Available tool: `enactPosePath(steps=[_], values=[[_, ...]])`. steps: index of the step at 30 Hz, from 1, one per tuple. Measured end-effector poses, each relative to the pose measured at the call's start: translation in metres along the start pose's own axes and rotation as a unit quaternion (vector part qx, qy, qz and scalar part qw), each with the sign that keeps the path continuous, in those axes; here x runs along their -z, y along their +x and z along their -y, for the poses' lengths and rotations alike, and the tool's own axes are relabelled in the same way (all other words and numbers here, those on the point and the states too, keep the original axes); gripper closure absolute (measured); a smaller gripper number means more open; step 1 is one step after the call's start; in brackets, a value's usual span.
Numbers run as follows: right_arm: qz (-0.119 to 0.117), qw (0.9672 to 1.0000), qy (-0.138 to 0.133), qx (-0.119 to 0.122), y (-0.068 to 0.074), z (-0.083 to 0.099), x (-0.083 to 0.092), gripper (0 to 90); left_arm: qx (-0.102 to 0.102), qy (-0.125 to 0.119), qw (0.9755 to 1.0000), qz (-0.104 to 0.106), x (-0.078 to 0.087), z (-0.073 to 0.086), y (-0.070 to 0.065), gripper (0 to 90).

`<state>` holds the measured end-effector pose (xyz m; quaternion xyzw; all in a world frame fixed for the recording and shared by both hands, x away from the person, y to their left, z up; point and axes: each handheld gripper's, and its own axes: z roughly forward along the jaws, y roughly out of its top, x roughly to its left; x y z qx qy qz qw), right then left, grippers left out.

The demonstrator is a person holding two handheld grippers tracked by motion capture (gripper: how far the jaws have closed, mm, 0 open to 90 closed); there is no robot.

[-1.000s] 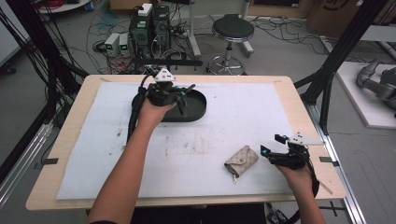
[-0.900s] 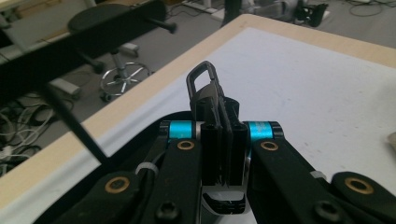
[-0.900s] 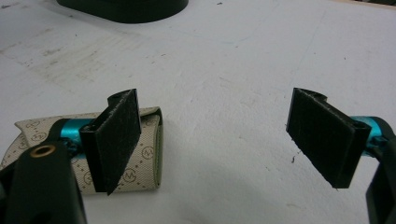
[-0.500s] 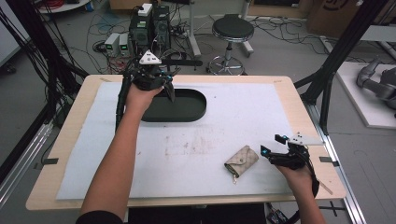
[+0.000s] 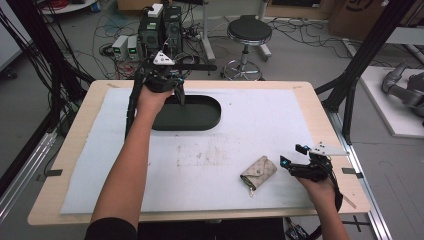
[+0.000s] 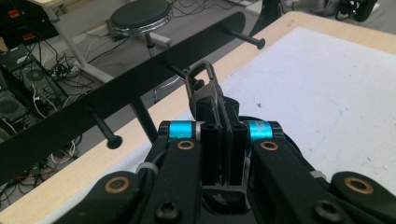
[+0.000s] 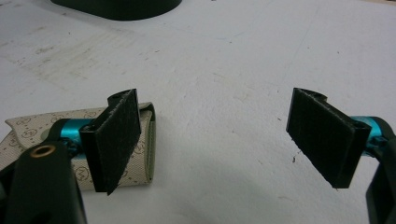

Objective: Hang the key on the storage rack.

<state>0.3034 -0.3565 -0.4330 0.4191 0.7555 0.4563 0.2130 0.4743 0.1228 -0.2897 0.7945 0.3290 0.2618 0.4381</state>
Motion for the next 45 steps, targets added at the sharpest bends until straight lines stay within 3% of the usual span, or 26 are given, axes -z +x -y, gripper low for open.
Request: enactPosePath(steps=[16, 24, 27, 30, 38, 45], values=[[0.000, 1.0000, 0.001, -0.003, 0.000, 0.001, 0.001, 18.3, 0.002, 0.019, 0.9998, 0.010, -0.030, 0.003, -0.007, 87.5], [0.001, 1.0000, 0.001, -0.002, -0.002, 0.002, 0.001, 18.3, 0.018, 0.024, 0.9995, 0.005, -0.039, 0.004, -0.005, 84.7], [0.001, 1.0000, 0.001, -0.001, -0.003, 0.002, 0.001, 18.3, 0.023, 0.020, 0.9995, 0.008, -0.036, 0.004, -0.004, 77.7], [0.001, 1.0000, -0.001, -0.002, -0.002, 0.002, 0.001, 18.3, 0.023, 0.021, 0.9994, 0.011, -0.033, 0.006, -0.004, 76.3], [0.002, 1.0000, 0.001, 0.002, 0.000, 0.001, 0.000, 18.3, 0.034, 0.022, 0.9990, 0.018, -0.019, 0.022, -0.007, 65.6], [-0.001, 1.0000, 0.004, 0.001, 0.001, 0.000, -0.004, 18.3, 0.052, 0.013, 0.9977, 0.041, 0.003, 0.043, -0.007, 53.8]])
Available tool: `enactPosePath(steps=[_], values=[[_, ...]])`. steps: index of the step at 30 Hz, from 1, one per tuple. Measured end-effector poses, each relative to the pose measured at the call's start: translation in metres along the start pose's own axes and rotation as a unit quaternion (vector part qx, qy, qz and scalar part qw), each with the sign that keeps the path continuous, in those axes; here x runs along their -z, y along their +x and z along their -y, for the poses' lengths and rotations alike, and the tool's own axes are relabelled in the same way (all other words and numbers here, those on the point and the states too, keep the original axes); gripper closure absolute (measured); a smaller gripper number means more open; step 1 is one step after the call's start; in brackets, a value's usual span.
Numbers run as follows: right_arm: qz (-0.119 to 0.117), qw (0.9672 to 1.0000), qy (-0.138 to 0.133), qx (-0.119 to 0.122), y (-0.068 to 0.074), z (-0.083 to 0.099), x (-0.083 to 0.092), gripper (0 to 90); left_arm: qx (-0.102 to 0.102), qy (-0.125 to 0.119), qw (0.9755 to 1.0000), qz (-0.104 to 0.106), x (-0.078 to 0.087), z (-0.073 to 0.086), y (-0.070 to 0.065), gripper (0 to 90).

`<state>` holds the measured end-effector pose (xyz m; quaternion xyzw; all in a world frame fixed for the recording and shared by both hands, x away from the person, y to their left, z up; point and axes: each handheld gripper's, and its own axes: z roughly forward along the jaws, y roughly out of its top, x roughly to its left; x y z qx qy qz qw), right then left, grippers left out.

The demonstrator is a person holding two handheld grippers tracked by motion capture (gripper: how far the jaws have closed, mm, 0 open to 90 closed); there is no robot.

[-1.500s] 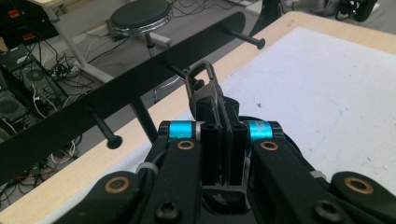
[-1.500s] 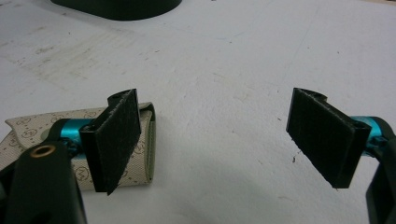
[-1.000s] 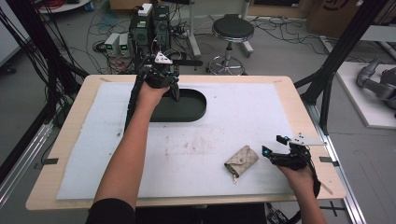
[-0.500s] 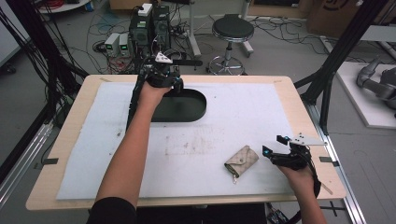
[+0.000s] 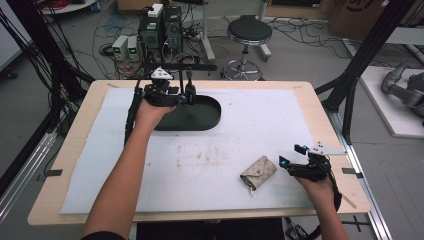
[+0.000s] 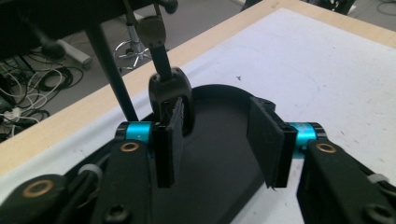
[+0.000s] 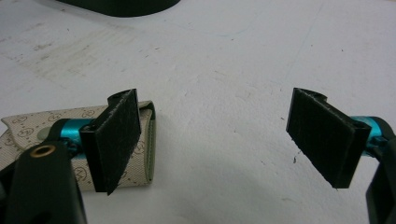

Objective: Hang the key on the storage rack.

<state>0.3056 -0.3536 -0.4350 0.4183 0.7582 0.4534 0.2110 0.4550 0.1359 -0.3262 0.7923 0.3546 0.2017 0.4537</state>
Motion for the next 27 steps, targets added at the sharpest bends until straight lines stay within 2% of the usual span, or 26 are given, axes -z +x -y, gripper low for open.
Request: enactPosePath(steps=[4, 7, 8, 11, 12, 15, 20, 21, 26, 27], values=[[-0.001, 1.0000, 0.001, 0.000, 0.000, -0.001, -0.002, 18.3, 0.004, -0.007, 0.9999, 0.010, 0.011, 0.010, -0.001, 46.2], [0.000, 1.0000, 0.001, 0.000, 0.000, -0.001, -0.003, 18.3, 0.004, -0.015, 0.9997, 0.019, 0.017, 0.015, -0.003, 43.8], [-0.001, 1.0000, 0.001, 0.001, -0.001, -0.001, -0.004, 18.3, 0.004, -0.016, 0.9995, 0.025, 0.021, 0.021, -0.005, 42.9], [-0.002, 1.0000, 0.002, -0.001, -0.001, -0.002, -0.007, 18.3, 0.005, -0.020, 0.9994, 0.028, 0.025, 0.027, -0.007, 40.0], [-0.003, 1.0000, 0.001, 0.001, -0.001, -0.003, -0.008, 18.3, 0.006, -0.024, 0.9992, 0.031, 0.029, 0.035, -0.009, 39.3], [-0.006, 1.0000, 0.002, 0.004, 0.002, -0.005, -0.011, 18.3, 0.008, -0.026, 0.9991, 0.033, 0.031, 0.041, -0.011, 37.5], [-0.011, 0.9999, 0.004, 0.008, 0.004, -0.007, -0.015, 18.3, 0.016, -0.034, 0.9986, 0.038, 0.040, 0.066, -0.015, 35.2], [-0.011, 0.9999, 0.004, 0.006, 0.004, -0.007, -0.015, 18.3, 0.016, -0.034, 0.9986, 0.038, 0.040, 0.066, -0.015, 34.4], [-0.010, 0.9999, 0.004, 0.006, 0.003, -0.007, -0.016, 18.3, 0.008, -0.031, 0.9988, 0.036, 0.050, 0.089, -0.019, 31.4], [-0.010, 0.9999, 0.004, 0.006, 0.003, -0.007, -0.016, 18.3, 0.008, -0.031, 0.9988, 0.036, 0.050, 0.089, -0.019, 30.7]])
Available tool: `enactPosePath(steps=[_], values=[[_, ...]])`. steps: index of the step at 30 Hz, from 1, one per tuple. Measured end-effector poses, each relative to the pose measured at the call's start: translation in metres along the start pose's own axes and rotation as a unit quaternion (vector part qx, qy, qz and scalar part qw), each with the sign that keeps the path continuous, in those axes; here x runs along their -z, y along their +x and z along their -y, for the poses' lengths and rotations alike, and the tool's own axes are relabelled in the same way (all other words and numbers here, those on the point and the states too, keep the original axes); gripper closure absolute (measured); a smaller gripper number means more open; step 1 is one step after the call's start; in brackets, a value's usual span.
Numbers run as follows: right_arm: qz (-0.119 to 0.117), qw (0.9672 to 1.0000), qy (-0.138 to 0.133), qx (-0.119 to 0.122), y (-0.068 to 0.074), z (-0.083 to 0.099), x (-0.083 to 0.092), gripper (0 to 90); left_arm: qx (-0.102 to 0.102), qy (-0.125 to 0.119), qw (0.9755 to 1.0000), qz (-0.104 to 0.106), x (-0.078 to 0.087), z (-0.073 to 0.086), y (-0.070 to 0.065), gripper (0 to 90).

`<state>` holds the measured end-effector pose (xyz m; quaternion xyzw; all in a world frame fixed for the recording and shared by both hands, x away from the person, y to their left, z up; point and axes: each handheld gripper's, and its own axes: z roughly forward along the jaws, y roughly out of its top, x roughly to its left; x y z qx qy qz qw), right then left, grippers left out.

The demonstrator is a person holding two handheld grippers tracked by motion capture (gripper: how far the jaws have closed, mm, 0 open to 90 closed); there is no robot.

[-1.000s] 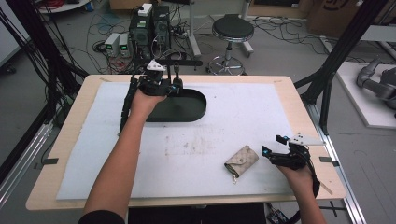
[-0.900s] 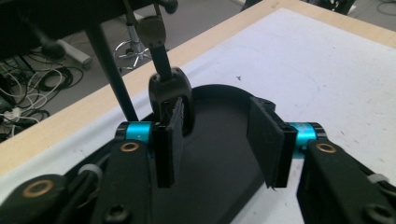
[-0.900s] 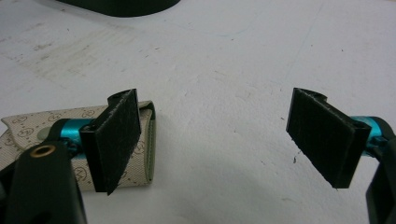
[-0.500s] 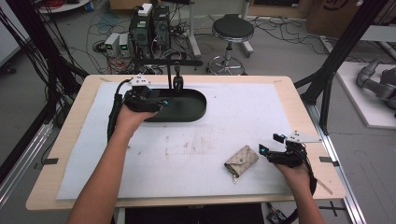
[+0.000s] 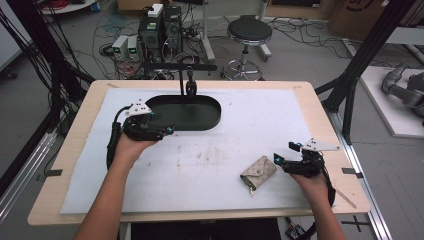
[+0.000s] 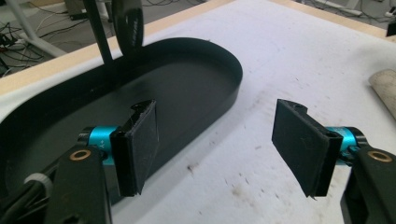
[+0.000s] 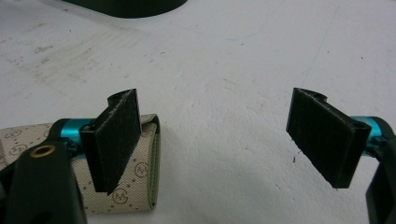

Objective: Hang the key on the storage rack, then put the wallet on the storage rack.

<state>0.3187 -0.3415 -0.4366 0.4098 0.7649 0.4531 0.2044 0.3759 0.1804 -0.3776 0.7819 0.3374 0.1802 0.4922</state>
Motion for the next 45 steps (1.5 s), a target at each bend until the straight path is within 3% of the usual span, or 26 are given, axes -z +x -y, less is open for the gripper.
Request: enactPosePath(steps=[6, 11, 17, 33, 42, 45], values=[[0.004, 1.0000, 0.001, -0.002, -0.001, 0.000, -0.001, 18.3, -0.008, -0.003, 0.9999, 0.011, 0.003, 0.022, -0.008, 26.6], [0.005, 1.0000, -0.002, -0.006, -0.001, 0.000, 0.001, 18.3, -0.007, -0.002, 0.9993, 0.036, 0.005, 0.043, -0.014, 23.3], [0.006, 0.9999, -0.006, -0.010, -0.001, 0.001, 0.005, 18.3, -0.007, 0.011, 0.9988, 0.048, 0.000, 0.056, -0.021, 22.0], [0.011, 0.9998, -0.003, -0.013, -0.007, 0.003, 0.003, 18.3, -0.003, -0.003, 0.9992, 0.040, 0.006, 0.056, -0.015, 18.4], [0.014, 0.9998, -0.004, -0.013, -0.008, 0.004, 0.005, 18.3, 0.004, 0.004, 0.9990, 0.044, 0.004, 0.055, -0.020, 18.3], [0.013, 0.9998, -0.006, -0.012, -0.008, 0.005, 0.007, 18.3, -0.001, 0.006, 0.9988, 0.048, -0.001, 0.050, -0.028, 18.2]])
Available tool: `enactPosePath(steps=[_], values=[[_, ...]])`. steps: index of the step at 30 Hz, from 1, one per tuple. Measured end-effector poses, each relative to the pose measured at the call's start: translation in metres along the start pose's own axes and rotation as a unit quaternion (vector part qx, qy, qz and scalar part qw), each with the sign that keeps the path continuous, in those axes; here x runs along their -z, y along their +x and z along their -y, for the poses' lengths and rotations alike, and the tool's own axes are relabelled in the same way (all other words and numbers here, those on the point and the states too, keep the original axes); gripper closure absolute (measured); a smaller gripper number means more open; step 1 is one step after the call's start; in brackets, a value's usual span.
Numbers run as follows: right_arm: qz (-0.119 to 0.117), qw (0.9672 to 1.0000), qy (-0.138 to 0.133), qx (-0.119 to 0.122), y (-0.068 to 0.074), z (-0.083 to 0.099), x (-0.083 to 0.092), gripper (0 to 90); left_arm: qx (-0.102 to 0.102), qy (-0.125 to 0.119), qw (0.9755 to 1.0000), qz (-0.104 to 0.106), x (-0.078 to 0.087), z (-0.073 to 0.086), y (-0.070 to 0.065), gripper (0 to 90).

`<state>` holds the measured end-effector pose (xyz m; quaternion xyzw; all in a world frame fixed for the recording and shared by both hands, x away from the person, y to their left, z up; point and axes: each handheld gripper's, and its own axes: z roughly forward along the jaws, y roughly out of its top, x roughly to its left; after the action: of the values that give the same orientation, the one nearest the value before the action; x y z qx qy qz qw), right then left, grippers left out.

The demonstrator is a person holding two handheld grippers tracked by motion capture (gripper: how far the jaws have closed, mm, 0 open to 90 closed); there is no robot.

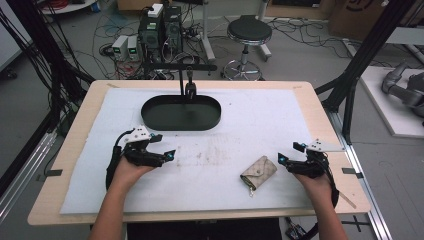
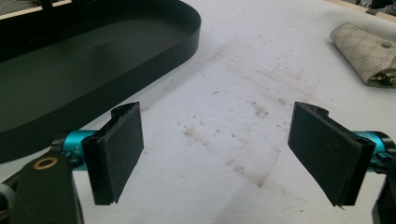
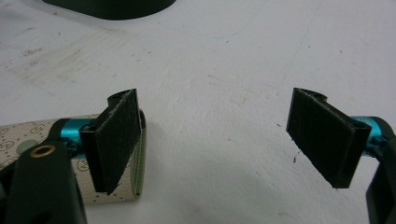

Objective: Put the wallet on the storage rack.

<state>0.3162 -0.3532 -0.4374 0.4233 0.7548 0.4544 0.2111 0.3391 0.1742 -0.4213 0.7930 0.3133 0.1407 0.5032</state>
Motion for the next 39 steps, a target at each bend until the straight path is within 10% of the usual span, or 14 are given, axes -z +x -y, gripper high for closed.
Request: enactPosePath(steps=[17, 39], values=[[0.011, 0.9999, -0.003, -0.006, -0.003, 0.015, 0.026, 18.3, -0.023, 0.035, 0.9985, 0.036, -0.050, -0.023, -0.053, 17.5], [0.010, 0.9999, -0.003, -0.011, -0.006, 0.015, 0.025, 18.3, -0.066, 0.081, 0.9892, 0.103, -0.131, -0.050, -0.129, 15.4]])
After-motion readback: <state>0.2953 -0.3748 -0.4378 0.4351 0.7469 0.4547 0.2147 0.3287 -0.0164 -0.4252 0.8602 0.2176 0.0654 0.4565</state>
